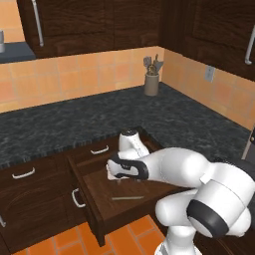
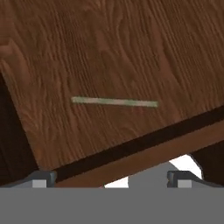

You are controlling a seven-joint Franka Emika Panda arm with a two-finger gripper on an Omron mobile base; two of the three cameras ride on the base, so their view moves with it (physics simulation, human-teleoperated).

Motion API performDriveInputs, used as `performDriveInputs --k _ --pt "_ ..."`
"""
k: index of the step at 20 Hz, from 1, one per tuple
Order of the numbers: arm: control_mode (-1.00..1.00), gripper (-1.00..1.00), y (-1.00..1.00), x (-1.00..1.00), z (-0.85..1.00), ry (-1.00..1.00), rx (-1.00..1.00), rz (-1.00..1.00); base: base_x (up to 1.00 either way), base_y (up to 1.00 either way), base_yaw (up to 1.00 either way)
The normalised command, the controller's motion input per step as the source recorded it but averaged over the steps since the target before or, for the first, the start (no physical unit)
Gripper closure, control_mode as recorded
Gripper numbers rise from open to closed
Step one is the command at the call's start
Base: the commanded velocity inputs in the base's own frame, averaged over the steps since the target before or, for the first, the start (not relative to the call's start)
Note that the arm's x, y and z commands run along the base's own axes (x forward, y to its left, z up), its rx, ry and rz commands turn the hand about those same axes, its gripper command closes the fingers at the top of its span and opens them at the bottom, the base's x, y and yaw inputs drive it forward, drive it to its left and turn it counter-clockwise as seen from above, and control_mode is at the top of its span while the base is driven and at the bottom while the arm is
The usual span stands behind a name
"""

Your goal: Take a straw from the drawer in front and place it inside the glass cup on the dining counter.

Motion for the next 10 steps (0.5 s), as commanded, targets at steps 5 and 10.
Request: performDriveInputs --k 5,10 --pt "-1.00 -1.00 -0.05 -0.05 -0.44 0.02 0.00 0.67 0.00 0.00 0.00" --pt "-1.00 -1.00 -0.15 0.11 -0.39 0.00 -0.01 0.55 0.00 0.00 0.00"
